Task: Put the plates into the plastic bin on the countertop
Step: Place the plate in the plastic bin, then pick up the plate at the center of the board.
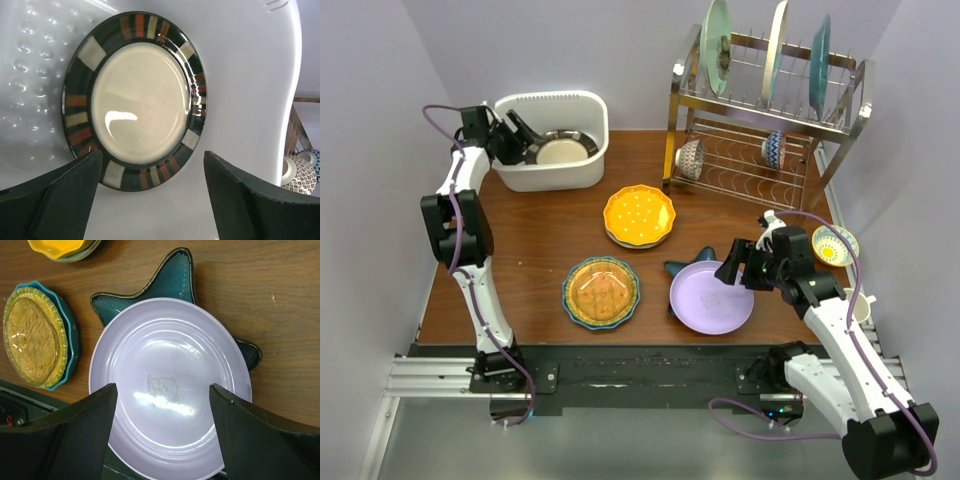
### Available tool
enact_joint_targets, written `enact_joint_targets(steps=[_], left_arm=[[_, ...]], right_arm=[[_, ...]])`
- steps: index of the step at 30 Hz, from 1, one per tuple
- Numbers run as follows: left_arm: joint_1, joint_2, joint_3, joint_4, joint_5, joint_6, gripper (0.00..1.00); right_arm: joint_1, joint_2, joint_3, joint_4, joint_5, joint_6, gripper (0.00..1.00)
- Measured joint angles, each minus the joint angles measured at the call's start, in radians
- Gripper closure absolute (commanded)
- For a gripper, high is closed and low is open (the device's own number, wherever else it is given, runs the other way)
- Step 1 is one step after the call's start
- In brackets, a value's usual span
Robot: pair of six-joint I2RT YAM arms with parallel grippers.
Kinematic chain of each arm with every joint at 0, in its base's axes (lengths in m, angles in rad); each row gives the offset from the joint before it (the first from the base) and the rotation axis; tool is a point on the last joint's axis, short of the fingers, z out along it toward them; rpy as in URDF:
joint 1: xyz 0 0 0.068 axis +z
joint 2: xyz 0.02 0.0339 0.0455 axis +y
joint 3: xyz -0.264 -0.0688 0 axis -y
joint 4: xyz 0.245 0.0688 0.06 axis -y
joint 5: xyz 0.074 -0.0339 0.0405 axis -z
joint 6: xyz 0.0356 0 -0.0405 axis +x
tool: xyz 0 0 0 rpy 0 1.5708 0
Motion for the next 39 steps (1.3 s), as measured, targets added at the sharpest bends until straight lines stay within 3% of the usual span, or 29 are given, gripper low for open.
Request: enact_joint_targets(steps=[10,17,23,39], left_arm=[[0.000,-0.068,0.000,-0.028,-0.034,0.000,0.12],[0.000,-0.190,0.001,-0.005,-0.014,0.000,0.04],[-0.015,-0.278,-0.005,0.007,0.000,0.010,0.02],[-0.235,-0.590,-0.430,0.119,0.000,0.047,0.02]], right_arm=[[0.000,-0.004,0.000,0.000,0.000,0.000,0.21],[0.000,-0.004,0.000,0.000,0.000,0.000,0.18],[0.000,-0.004,0.000,0.001,0.000,0.000,0.16],[0.000,0.006,0.000,0.011,0.000,0.000,0.15]])
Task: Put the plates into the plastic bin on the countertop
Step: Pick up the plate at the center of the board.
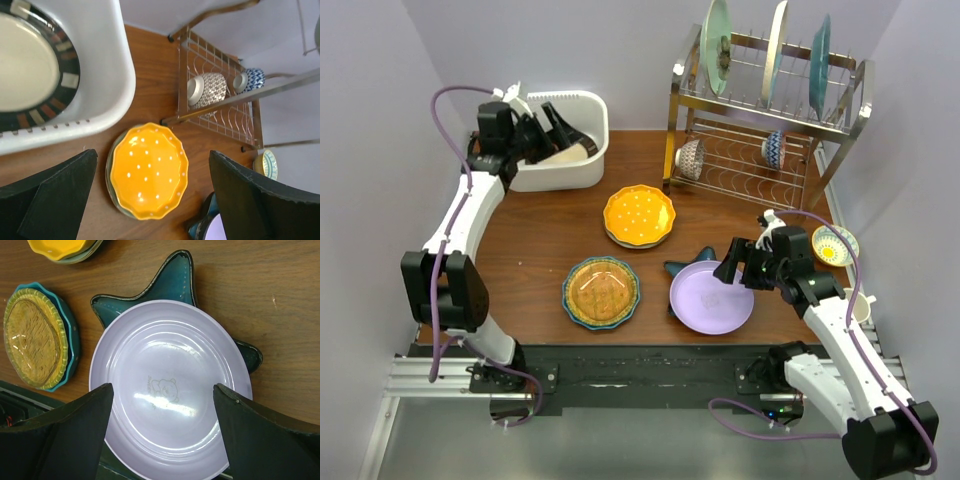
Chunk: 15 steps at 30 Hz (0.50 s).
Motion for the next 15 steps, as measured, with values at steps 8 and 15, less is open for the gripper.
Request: enact_joint_targets(steps=[8,15], left_arm=[[-0.019,-0.010,-0.125,0.014,0.017,0.023,0.05],[-0.062,-0.010,-0.178,0.025,0.046,0.040,0.11]], right_arm=[[0.000,0.019,-0.003,0.021,-0.002,0.001,0.16],[0.000,0.027,-0.006,0.035,-0.003,0.004,0.16]])
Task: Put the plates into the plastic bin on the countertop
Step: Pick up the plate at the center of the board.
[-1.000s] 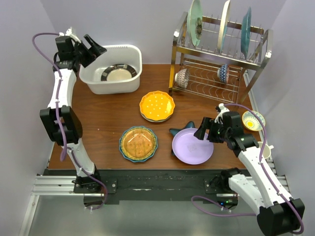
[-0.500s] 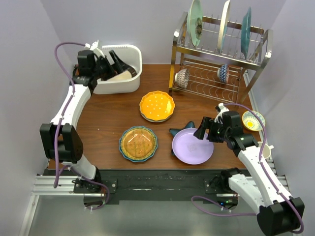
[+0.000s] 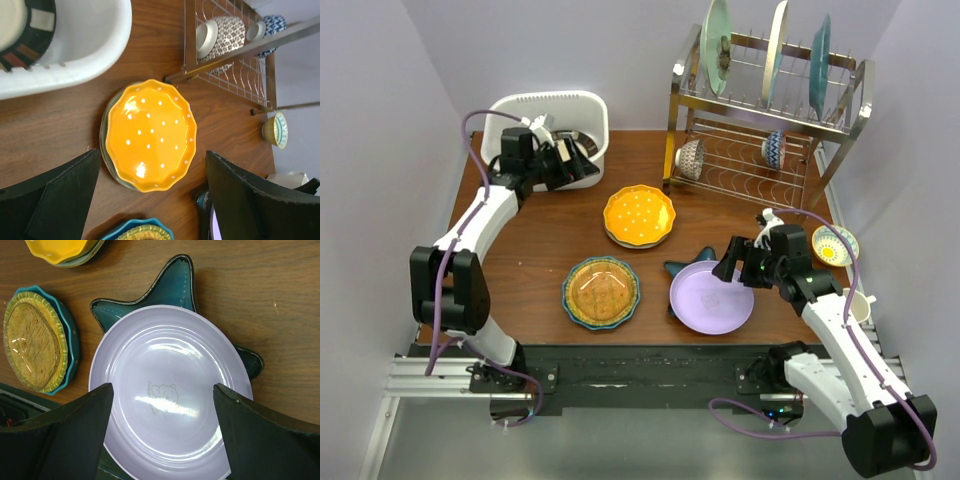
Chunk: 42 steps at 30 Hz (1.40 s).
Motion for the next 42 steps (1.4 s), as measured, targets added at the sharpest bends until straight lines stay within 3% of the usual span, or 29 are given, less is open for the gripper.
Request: enact_joint_targets(steps=[13,21,35,42], left_arm=[[-0.079,0.027,-0.097,-0.004,0.005,0.010,0.22],[-0.095,0.075,-0.130,-0.008,-0.023,0.009,0.35],[-0.138,0.165,-0.130,-0.006,-0.064,0.010,0.38],[-0.142,0.167,-0.130,-0.008,-0.079,0.012,0.38]], right_arm=[[0.000,0.000,-0.016,0.008,-0.001,0.000,0.16],[0.000,0.000,-0.018,0.010,-0.001,0.002,0.16],[0.000,0.022,-0.022,0.024,-0.008,0.010,0.17],[0.000,0.061,-0.087,0.113,-0.044,0.041,0.23]])
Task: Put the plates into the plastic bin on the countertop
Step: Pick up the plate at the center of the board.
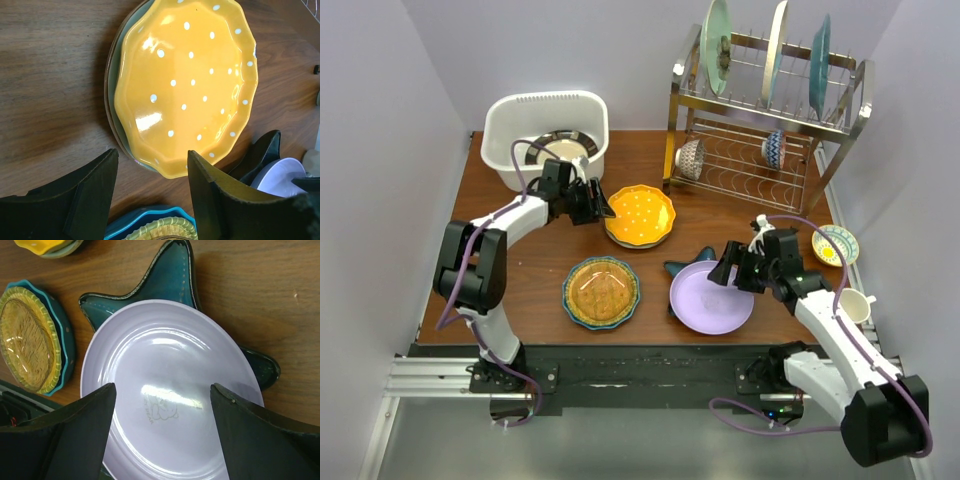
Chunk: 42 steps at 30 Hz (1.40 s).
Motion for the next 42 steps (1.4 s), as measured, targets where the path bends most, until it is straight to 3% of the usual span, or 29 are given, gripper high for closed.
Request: enact_joint_targets(steps=[16,23,35,38,42], left_arm=[[-0.003,0.015,0.000,-0.007,-0.010,0.023,0.38],[-0.003,0.044,0.000,-0.005,-0.018,0.023,0.43],[-0.006,0.090,0.000,0.003,-0.024,0.016,0.65],[-0.011,0.095,0.002,0.006,-0.026,0.014,0.75],[-0.012,0.095,0.012,0.008,-0.029,0.015,1.00]], right_arm=[[0.017,0.223,-0.043,0.299,-0.077,0.079,0.24],[0.032,0.290,-0.042,0.382,-0.096,0.093,0.23],[0.032,0.315,-0.014,0.413,-0.093,0.105,0.23],[0.032,0.317,-0.014,0.415,-0.093,0.106,0.23],[0.032,0.317,-0.014,0.417,-0.094,0.106,0.23]])
